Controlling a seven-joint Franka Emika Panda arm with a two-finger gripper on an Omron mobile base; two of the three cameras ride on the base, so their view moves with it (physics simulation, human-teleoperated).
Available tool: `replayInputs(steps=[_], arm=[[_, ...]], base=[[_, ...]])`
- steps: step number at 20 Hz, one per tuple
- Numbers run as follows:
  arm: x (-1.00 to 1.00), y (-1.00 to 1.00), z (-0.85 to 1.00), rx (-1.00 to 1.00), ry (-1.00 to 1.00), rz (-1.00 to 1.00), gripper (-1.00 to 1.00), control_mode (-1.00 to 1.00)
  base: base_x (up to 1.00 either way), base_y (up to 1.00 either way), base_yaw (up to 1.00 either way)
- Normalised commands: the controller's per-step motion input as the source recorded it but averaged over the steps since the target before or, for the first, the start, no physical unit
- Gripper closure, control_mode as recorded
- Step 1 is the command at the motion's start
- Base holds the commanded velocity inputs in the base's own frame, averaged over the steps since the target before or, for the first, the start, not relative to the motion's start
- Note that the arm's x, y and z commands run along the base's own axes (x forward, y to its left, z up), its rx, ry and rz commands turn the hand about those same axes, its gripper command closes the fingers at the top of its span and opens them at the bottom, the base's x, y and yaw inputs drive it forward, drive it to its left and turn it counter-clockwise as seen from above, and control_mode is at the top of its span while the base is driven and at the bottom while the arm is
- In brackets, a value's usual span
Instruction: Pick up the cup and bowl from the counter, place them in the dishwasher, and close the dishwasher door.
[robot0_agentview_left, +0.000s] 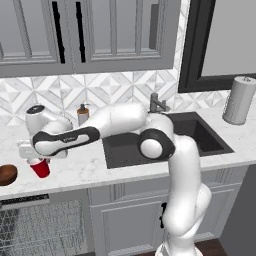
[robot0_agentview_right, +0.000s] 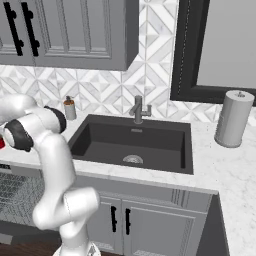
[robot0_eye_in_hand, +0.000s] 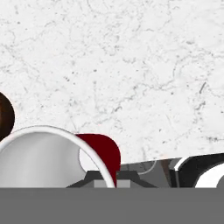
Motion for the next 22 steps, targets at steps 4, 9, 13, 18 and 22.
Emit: replayInputs(steps=[4, 9, 13, 18, 22], arm=[[-0.98, -0.7, -0.18, 0.15, -0.1, -0.12, 1.0, -1.0], [-1.0, -0.53, -0.1, 0.14, -0.06, -0.09, 1.0, -1.0], [-0.75, 0.06, 0.0, 0.04, 0.0, -0.01, 1.0, -1.0], [-0.36, 0.51, 0.0, 0.0, 0.01, 0.0, 1.0, -1.0], [-0.31, 0.17, -0.11, 0.0, -0.05, 0.0, 1.0, -1.0]], base=[[0.0, 0.0, 0.0], [0.0, 0.0, 0.0], [0.0, 0.0, 0.0], [0.0, 0.0, 0.0], [0.0, 0.0, 0.0]])
